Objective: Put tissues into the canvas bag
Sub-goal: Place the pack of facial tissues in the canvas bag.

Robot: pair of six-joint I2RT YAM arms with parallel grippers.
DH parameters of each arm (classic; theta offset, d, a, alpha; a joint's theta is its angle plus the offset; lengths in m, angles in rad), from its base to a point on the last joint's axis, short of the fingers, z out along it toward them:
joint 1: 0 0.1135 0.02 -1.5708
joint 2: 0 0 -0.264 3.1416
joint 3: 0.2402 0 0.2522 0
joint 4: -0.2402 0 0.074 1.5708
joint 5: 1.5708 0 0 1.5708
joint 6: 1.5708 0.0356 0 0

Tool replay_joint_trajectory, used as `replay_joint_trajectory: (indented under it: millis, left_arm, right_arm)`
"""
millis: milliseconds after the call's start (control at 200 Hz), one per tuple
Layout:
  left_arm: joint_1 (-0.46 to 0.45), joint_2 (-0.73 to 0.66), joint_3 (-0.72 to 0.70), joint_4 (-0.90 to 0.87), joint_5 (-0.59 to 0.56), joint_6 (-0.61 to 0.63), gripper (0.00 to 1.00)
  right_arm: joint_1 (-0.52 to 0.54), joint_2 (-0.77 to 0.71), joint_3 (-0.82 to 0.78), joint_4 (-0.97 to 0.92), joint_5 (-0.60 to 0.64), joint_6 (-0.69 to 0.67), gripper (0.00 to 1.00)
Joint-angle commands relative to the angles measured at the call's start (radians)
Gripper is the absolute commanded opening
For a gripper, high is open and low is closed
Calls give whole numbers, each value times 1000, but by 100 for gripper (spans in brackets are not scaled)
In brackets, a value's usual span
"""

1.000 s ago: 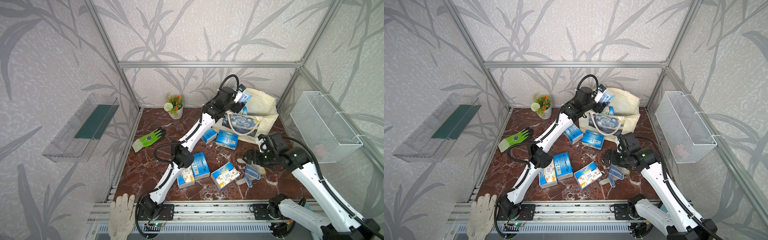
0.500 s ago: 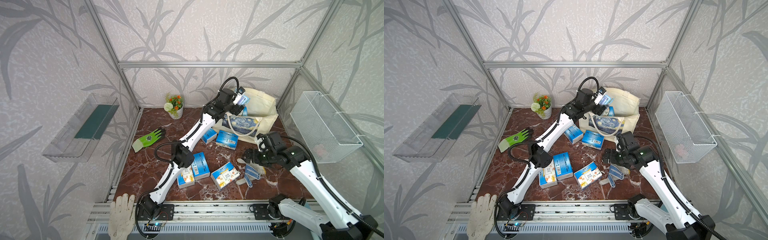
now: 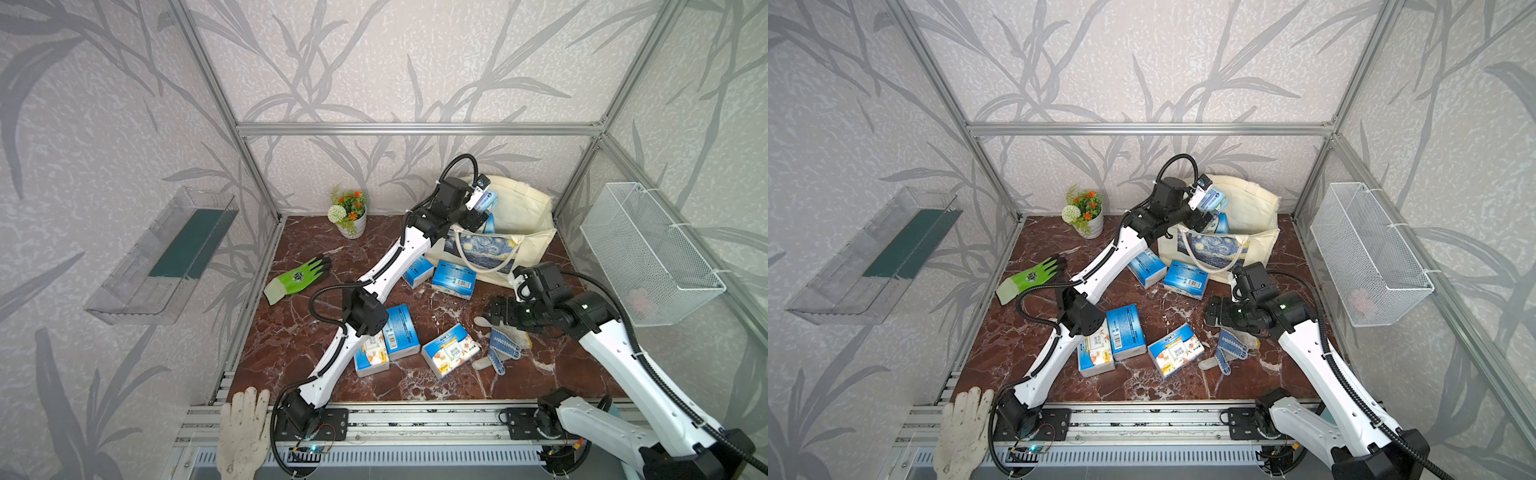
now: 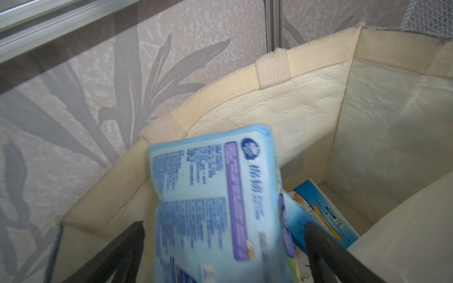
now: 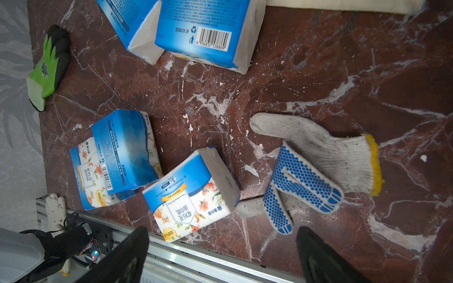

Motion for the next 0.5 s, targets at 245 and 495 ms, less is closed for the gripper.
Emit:
replay_joint_trajectory:
  millis: [245,495]
  left_arm:
    - [-4,15,-10,-38,17,1,100]
    - [-4,-8,-10,-52,48,-12,100]
  right_arm:
    - [5,8,-13,16,-8,-1,95]
    - [5,-5,5,-12,-1,3,95]
